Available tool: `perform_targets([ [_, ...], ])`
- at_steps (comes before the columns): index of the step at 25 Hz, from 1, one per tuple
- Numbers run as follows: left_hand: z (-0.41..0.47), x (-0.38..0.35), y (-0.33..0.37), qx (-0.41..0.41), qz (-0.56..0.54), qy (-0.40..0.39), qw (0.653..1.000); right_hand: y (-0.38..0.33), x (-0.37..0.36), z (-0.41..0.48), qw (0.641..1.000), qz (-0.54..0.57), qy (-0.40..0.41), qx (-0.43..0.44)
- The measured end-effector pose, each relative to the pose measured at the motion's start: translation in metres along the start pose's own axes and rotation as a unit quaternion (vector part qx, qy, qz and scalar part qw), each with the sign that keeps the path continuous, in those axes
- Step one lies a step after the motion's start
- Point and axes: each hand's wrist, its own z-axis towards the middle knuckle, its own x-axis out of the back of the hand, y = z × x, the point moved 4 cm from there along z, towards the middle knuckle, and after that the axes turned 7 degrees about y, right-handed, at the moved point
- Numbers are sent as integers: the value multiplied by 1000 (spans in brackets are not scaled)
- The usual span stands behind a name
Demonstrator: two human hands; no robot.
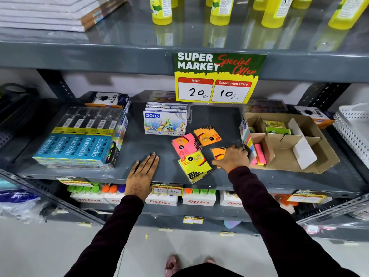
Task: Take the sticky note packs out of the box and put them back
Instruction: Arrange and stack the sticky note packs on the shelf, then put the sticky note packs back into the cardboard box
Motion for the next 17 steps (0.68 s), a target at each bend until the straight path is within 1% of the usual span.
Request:
perform_targets([
  [4,0,0,0,-3,-1,-4,1000,-5,9,21,1000,9,7,-1],
  [7,-1,-1,1,-6,4,0,1000,-33,16,46,998,33,14,43],
  [11,0,1,0,-5,-11,12,1000,-60,4,69,997,56,-23,57],
  [17,1,-1,0,-4,3,1,1000,-50,-11,73,997,48,-44,48],
])
